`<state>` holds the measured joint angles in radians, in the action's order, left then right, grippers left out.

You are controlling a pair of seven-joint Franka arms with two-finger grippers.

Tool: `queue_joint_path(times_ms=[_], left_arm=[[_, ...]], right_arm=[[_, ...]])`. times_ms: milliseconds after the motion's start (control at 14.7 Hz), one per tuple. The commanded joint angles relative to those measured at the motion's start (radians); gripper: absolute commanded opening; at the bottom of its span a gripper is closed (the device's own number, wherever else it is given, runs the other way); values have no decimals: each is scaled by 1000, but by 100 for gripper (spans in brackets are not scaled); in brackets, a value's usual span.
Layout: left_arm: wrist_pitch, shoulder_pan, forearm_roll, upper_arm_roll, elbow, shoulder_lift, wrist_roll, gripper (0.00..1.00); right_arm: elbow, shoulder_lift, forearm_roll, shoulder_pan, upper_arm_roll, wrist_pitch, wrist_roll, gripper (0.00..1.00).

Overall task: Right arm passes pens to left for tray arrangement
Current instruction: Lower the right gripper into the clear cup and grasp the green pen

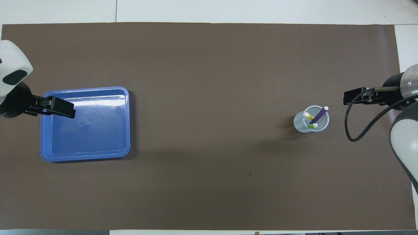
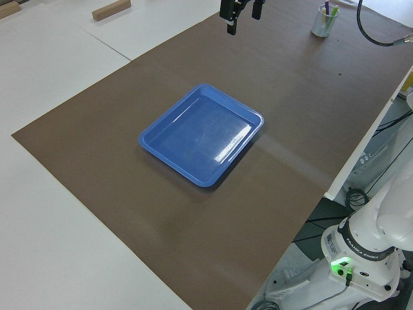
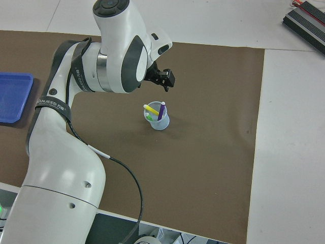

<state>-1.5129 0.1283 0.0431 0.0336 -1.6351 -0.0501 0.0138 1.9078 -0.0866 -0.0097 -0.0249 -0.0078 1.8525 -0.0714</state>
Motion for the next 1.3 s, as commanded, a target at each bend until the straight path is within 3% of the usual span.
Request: queue_joint_path(times_ms=[0, 682, 1228], left_arm=[[3, 16, 8, -12, -3, -13, -3, 100], [3, 16, 8, -11, -5, -14, -5, 100], [2, 17, 8, -8, -6, -14, -2, 100]], right_arm=[[138, -42, -6, -24, 6, 103, -56, 100], [364, -27, -6, -72, 6, 384, -50, 99], [378, -35, -6, -75, 6, 375, -45, 89]])
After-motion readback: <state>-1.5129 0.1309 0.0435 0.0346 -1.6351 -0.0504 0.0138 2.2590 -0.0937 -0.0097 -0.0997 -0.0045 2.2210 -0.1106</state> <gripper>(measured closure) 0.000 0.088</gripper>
